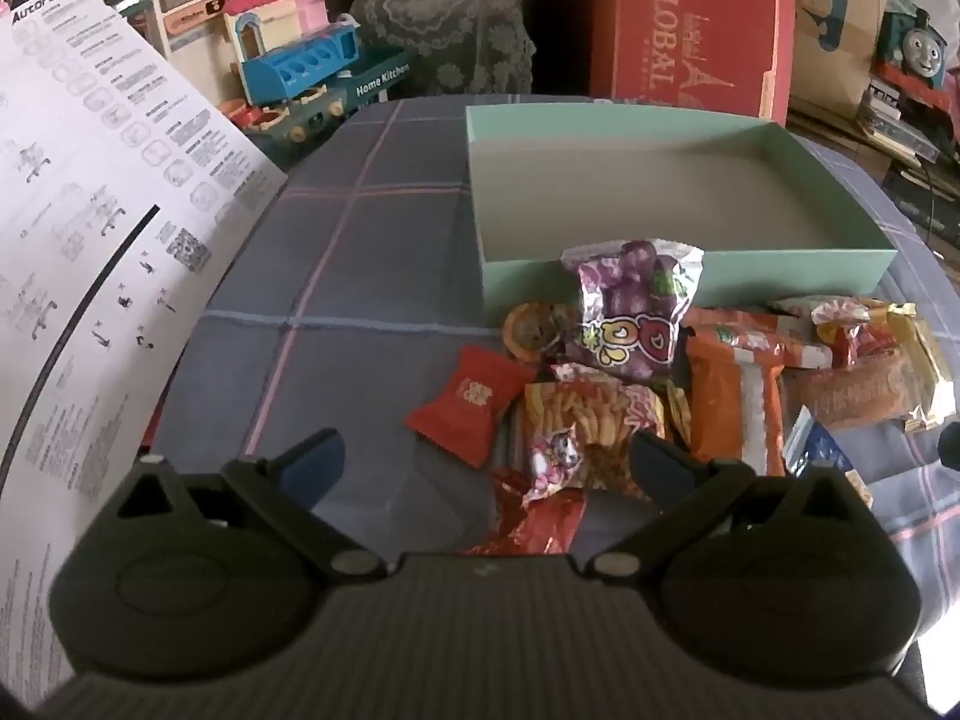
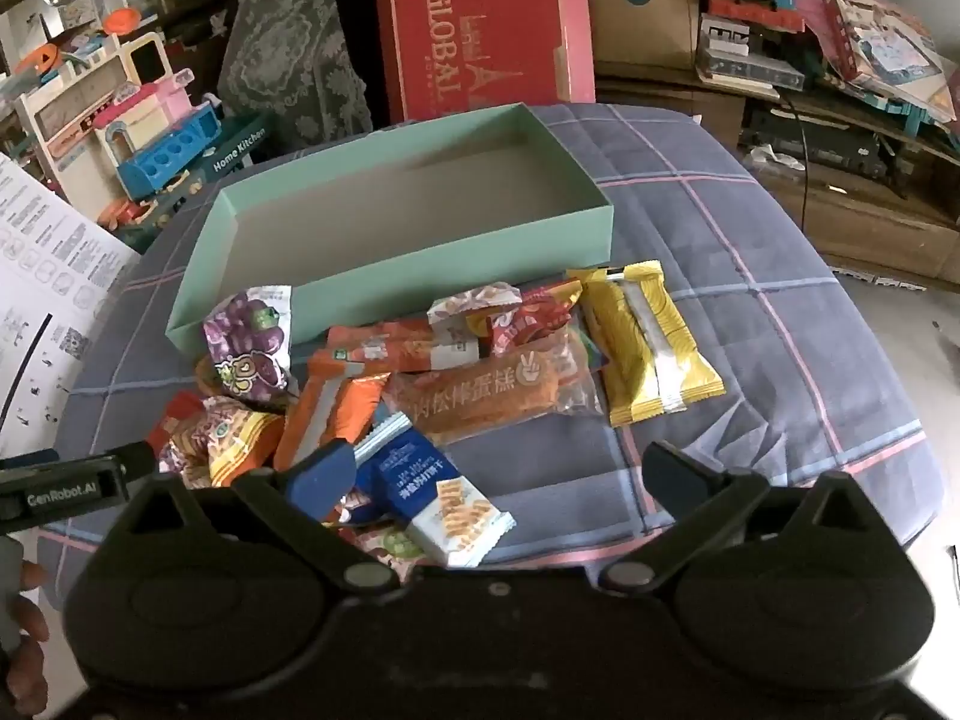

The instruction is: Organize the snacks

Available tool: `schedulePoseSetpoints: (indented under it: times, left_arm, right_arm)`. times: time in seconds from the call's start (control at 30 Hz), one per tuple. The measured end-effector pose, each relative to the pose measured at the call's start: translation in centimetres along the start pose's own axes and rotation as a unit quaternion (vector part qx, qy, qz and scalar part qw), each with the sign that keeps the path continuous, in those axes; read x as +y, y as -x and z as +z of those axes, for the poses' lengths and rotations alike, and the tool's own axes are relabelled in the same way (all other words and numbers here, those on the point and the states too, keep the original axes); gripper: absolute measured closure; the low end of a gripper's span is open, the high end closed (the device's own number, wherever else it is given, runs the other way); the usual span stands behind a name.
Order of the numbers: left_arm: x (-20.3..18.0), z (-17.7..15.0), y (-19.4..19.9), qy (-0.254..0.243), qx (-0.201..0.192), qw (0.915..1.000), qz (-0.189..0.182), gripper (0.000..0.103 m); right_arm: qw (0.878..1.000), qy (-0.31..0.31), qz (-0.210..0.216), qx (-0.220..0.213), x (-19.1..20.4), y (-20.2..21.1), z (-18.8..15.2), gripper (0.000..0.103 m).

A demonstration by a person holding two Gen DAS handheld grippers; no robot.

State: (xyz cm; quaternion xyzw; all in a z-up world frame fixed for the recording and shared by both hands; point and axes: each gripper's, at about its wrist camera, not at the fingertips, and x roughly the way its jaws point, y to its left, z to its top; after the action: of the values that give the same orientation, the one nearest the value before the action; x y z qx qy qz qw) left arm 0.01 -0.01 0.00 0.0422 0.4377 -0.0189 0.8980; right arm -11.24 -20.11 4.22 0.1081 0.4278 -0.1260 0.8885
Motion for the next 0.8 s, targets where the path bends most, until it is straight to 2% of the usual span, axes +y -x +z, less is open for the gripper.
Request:
schedulePoseSetpoints:
  times: [0.3,0.47,0.8]
  left_arm:
    - [-0.8,-0.2,-0.3,0.002,0.003,1.0000,-0.003,0.000]
    - [0.2,-0.1,-0.4,0.014,0.009,0.9998,-0.013,0.000]
    - [0.1,0.0,-0.8,0.013,0.013,0.9997,-0.015,0.000]
  right_arm:
    - [1.000,0.004,-0.008,-0.003,0.1,0.1,0.1,0.000]
    - [1.000,0.006,-0.011,-0.001,0.2,-0.1,0.1,0.000]
    - [1.000,0.004,-0.001,0.002,0.3,-0.4,0.2,0.000]
